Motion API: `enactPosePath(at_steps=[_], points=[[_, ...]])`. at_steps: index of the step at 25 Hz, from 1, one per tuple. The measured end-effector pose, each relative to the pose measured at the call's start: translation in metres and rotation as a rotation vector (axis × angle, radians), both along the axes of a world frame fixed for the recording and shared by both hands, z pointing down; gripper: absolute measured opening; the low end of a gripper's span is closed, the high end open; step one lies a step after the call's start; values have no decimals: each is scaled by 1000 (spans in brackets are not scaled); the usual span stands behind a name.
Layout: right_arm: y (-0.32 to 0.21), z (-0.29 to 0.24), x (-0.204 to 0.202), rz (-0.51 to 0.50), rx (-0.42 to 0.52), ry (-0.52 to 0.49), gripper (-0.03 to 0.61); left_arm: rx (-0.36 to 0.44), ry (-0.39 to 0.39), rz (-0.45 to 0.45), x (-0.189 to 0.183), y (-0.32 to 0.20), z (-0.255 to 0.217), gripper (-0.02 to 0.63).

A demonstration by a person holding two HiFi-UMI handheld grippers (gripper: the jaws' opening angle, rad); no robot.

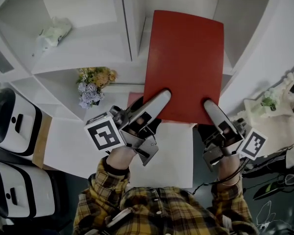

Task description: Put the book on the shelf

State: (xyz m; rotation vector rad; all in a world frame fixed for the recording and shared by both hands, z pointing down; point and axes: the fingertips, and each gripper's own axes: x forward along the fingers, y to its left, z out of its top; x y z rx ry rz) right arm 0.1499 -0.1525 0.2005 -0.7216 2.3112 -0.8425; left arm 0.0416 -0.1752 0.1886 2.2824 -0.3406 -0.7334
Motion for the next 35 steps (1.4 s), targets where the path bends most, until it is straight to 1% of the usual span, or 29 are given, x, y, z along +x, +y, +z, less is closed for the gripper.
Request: enactPosePath(at_steps=[4, 8, 14, 20, 23, 27, 32, 35], points=[[-14, -9, 3, 4, -12, -49, 206, 13, -46, 8, 3, -13, -6, 225], [-23, -17, 6, -9, -40, -99, 204, 20, -52, -1, 1, -20, -15, 244], [-31, -24, 12, -33, -98, -211, 200, 34, -14, 4, -9, -22, -27, 305], [-31, -35, 14, -33, -84, -239, 249, 54, 22, 28, -15, -18, -35, 345], [-29, -42, 12, -48, -59, -199, 295, 38, 49, 31, -16, -21, -39, 350], [-17, -46, 4, -80, 19, -87, 336, 11, 85, 46, -16, -24, -41, 351], [1, -42, -6, -97, 140, 119, 362, -24, 134, 69, -17, -24, -44, 364], [7, -33, -12, -81, 191, 281, 362, -34, 153, 72, -18, -24, -45, 365]])
